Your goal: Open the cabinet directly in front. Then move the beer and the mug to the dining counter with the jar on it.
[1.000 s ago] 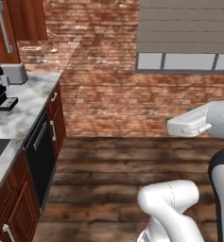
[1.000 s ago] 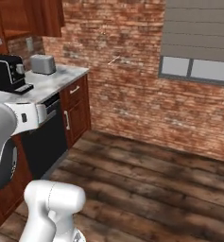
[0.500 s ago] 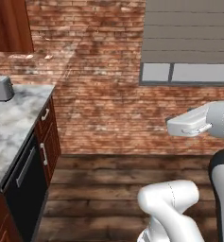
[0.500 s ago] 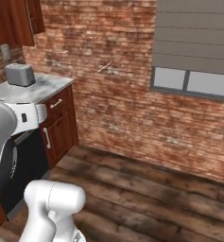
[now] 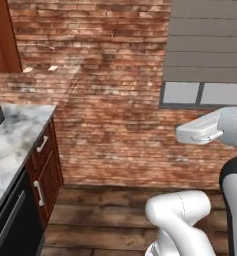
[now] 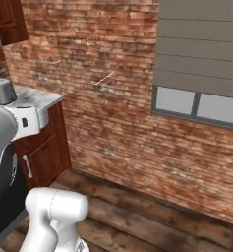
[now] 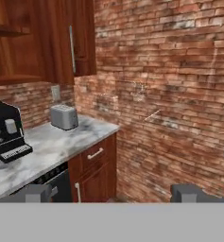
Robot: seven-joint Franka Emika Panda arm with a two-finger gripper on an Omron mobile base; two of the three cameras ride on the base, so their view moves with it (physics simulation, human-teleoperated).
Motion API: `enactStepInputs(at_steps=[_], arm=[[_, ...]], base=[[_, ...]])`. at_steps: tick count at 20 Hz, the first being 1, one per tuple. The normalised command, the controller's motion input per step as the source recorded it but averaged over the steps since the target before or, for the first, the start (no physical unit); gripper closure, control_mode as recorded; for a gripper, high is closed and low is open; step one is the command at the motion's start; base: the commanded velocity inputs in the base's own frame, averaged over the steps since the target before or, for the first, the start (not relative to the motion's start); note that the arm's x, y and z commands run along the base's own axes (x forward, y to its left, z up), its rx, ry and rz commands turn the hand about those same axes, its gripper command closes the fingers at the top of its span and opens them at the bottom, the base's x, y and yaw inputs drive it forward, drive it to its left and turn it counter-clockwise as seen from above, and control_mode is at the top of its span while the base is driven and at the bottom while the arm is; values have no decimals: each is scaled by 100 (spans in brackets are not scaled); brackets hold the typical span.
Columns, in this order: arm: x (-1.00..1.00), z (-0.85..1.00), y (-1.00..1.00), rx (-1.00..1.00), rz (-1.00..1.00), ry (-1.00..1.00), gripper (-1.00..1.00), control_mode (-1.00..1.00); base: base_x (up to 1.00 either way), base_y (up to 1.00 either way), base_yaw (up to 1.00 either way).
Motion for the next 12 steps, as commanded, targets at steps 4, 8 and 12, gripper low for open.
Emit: enactStepInputs(at_steps=[4,8,12], arm=[[0,0,0,0,0,0,-100,100],[0,0,0,0,0,0,-100,100],[0,0,0,0,0,0,-100,100]], base=[[95,-7,61],[51,-3,75],[31,0,78]])
